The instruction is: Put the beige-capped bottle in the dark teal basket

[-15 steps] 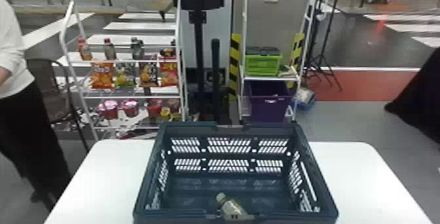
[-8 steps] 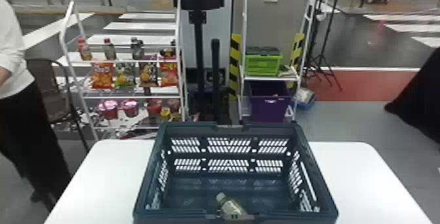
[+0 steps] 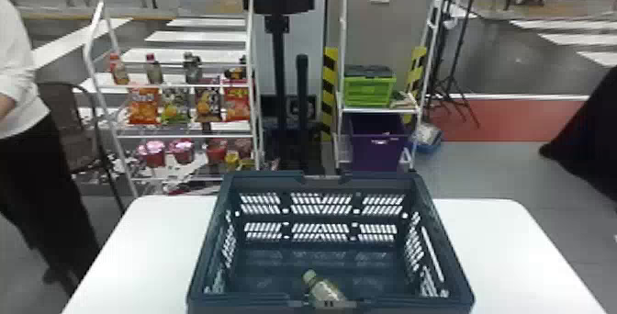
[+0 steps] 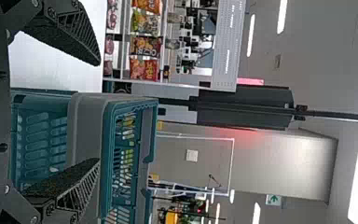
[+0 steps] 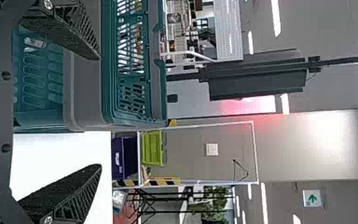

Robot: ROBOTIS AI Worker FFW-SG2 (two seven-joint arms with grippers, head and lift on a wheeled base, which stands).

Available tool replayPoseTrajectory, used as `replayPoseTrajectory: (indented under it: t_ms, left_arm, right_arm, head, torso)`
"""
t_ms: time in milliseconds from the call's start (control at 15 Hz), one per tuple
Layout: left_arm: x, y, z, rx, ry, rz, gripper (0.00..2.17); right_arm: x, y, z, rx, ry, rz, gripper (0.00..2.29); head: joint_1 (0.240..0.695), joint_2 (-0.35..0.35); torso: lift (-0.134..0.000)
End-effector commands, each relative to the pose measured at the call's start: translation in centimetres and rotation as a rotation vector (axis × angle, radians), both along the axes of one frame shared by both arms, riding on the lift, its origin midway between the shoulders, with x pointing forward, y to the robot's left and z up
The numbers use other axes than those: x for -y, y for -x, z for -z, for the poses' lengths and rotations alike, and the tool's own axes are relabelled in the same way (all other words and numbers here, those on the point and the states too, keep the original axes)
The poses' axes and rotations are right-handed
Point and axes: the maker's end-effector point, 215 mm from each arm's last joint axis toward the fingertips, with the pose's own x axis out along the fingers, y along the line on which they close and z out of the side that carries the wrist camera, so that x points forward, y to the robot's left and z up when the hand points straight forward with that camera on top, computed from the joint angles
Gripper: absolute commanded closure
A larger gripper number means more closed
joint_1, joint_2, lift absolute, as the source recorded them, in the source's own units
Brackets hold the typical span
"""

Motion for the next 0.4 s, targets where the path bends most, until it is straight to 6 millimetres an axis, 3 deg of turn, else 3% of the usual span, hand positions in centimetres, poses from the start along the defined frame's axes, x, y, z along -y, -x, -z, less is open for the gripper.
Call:
replayPoseTrajectory:
  t_ms: [0, 333]
  left_arm:
    - [-0.01, 0.01, 0.05, -0.001, -0.001, 0.0, 0.16]
    - [0.01, 0.08, 0.17, -0.004, 0.0, 0.0, 0.16]
  right_arm:
    - [0.08, -0.01, -0.12, 0.002, 0.002, 0.001, 0.06]
    - [0.07, -0.03, -0.2, 0.004, 0.001, 0.001, 0.07]
  head:
    - [0.499, 0.0]
    - [0.499, 0.0]
  torso:
    - [0.0]
    - [0.0]
